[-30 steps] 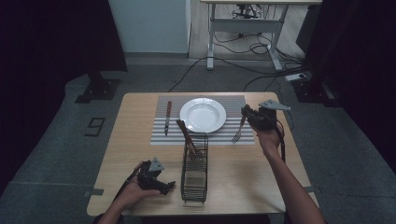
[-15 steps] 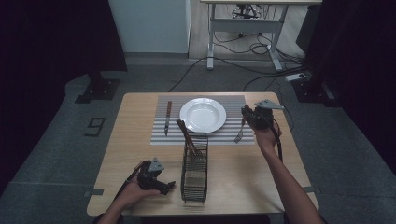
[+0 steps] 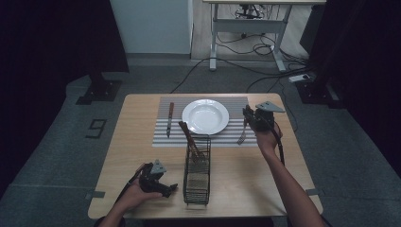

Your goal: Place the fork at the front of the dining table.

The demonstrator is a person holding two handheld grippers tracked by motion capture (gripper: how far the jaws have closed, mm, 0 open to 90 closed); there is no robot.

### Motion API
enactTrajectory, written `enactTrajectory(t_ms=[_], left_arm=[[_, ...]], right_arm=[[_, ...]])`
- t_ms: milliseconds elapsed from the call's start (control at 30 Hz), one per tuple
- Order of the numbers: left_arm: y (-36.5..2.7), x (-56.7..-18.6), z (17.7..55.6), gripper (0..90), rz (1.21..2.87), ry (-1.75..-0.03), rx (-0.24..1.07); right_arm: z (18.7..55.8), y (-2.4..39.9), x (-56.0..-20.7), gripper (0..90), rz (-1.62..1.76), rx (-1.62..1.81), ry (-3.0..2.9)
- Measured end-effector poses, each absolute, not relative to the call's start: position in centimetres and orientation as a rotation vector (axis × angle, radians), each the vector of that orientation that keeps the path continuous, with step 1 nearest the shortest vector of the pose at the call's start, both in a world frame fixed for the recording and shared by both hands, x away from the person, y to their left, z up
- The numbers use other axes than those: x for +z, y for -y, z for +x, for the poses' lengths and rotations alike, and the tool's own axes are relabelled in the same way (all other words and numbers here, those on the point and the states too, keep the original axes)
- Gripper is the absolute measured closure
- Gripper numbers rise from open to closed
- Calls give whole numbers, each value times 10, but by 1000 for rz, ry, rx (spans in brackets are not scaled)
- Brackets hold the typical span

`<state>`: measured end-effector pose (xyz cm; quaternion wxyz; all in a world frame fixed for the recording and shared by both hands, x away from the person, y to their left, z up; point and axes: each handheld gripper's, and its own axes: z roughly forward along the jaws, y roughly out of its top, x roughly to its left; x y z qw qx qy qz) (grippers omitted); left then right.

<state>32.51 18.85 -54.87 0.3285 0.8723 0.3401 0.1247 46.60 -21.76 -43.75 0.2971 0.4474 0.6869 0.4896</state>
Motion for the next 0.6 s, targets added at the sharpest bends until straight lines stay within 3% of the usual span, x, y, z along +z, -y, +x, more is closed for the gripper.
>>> enactTrajectory(t_ms=[600], left_arm=[[-188,-549,325,0,2283,-889,326]], right_arm=[[471,215,-445,790,1221,1316,-1851]])
